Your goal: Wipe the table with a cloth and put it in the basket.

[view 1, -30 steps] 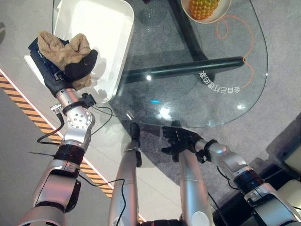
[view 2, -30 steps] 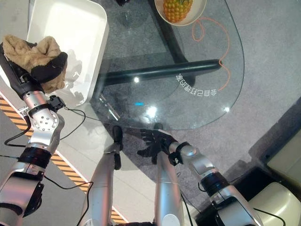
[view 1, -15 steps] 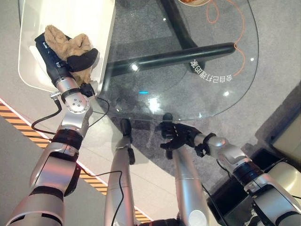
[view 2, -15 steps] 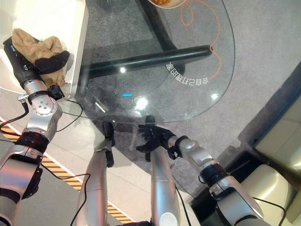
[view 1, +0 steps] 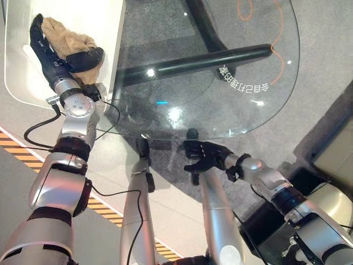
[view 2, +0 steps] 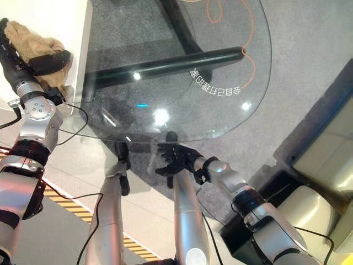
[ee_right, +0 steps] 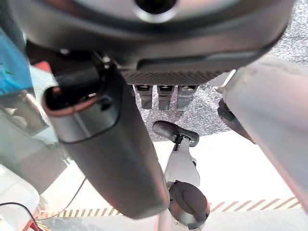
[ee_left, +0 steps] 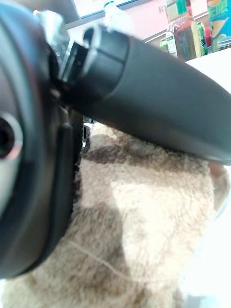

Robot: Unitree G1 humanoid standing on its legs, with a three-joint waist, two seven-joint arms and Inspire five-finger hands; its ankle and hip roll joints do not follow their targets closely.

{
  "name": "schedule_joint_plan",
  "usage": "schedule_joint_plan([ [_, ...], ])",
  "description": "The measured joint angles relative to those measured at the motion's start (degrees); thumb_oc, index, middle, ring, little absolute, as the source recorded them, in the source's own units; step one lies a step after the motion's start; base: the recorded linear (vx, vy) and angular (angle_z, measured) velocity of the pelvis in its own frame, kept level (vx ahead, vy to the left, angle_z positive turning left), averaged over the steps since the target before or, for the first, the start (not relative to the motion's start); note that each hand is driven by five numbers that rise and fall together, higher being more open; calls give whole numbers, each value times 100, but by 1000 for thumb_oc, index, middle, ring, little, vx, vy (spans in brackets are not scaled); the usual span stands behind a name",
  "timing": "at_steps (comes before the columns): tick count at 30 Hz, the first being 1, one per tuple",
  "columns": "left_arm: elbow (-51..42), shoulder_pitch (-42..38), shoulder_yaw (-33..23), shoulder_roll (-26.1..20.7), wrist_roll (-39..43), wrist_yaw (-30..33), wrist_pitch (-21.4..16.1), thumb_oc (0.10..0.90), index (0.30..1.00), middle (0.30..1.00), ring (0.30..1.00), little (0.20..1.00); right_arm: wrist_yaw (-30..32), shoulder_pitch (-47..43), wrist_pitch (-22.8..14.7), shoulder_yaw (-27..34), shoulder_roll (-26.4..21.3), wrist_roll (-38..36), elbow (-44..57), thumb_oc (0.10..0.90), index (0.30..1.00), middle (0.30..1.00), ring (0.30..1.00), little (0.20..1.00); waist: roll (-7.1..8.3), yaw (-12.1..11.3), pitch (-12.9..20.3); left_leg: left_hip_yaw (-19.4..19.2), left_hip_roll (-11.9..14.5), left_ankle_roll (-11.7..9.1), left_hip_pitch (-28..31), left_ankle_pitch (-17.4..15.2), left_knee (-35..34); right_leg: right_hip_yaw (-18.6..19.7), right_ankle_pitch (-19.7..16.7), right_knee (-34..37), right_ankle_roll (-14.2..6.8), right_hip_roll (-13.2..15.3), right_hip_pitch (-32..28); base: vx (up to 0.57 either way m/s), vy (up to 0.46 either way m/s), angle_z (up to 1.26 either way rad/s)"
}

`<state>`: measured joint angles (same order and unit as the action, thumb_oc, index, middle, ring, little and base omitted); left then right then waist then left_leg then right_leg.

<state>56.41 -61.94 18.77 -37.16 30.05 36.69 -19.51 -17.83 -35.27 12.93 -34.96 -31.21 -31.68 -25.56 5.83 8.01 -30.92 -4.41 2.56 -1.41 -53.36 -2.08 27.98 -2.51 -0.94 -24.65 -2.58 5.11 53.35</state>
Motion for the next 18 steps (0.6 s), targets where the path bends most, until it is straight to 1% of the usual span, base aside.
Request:
schedule_joint_plan([
  [6, 0, -10, 79, -2, -28, 51, 0, 800, 900, 900, 900, 900, 0, 5, -9, -72, 4, 0, 1, 800, 900, 900, 900, 900, 0, -6, 0, 5, -1, -7, 9, 8, -1, -4, -5, -3, 3, 2, -9, -11, -24, 0],
  [13, -14, -10, 78, -19, -175, 522, -1, 800, 900, 900, 900, 900, 1, 22, -55, -97, 4, 0, 3, 800, 900, 900, 900, 900, 0, -24, 0, 17, -16, -34, 140, 71, -98, -17, -6, -10, 7, 16, -100, -18, -55, 2],
  [16, -52, -8, 76, -36, -229, 584, -1, 800, 900, 900, 900, 900, 1, 69, -61, -104, 5, 0, 9, 800, 900, 900, 900, 900, 0, -71, 0, 17, -40, -46, 309, 137, -250, -21, 0, 1, 17, 38, -206, -17, -67, 5],
  [18, -162, 5, 75, -64, -407, 677, -14, 800, 900, 900, 900, 900, 1, 161, -97, -82, 4, 0, 19, 800, 900, 900, 900, 900, 0, -149, 0, 22, -39, -63, 402, 162, -322, -26, 6, 1, 28, 36, -265, -20, -60, 2],
])
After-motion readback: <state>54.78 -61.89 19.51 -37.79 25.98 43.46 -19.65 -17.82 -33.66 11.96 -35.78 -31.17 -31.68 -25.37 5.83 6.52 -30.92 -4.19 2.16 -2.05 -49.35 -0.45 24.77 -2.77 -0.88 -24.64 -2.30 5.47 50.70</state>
